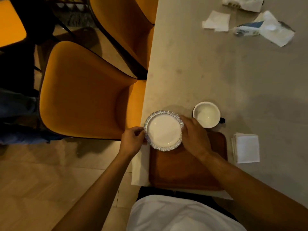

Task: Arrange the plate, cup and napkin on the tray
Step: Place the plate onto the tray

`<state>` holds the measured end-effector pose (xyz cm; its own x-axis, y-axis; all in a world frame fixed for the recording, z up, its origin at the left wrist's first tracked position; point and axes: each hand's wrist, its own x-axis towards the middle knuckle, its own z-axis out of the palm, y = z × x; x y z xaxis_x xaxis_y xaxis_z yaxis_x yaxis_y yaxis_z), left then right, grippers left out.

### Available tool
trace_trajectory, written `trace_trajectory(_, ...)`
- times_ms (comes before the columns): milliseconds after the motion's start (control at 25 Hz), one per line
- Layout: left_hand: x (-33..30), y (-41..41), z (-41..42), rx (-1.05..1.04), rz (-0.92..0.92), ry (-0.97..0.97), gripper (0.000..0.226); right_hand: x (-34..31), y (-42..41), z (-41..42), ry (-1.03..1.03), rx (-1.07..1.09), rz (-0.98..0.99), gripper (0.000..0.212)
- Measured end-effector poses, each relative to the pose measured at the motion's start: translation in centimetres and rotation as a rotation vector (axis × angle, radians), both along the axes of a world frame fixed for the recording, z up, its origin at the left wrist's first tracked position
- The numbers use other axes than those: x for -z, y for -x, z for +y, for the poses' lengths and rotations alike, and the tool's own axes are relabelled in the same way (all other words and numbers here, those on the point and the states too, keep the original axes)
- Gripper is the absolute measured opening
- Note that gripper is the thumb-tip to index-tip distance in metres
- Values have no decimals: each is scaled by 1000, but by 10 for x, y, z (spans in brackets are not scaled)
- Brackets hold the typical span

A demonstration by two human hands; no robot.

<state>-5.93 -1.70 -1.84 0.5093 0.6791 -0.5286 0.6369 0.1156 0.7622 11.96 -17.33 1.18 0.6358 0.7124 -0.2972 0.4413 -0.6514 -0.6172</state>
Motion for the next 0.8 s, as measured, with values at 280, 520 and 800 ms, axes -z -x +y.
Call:
trace_trajectory(280,3,25,-45,146,185,-54,19,28,30,-52,81,129,152,41)
trace_trajectory(520,11,28,-47,258,303,-138,22,38,42,-61,116,169,209,45)
trace_trajectory(800,14,28,-43,284,292,-129,20,47,42,-58,148,186,221,47)
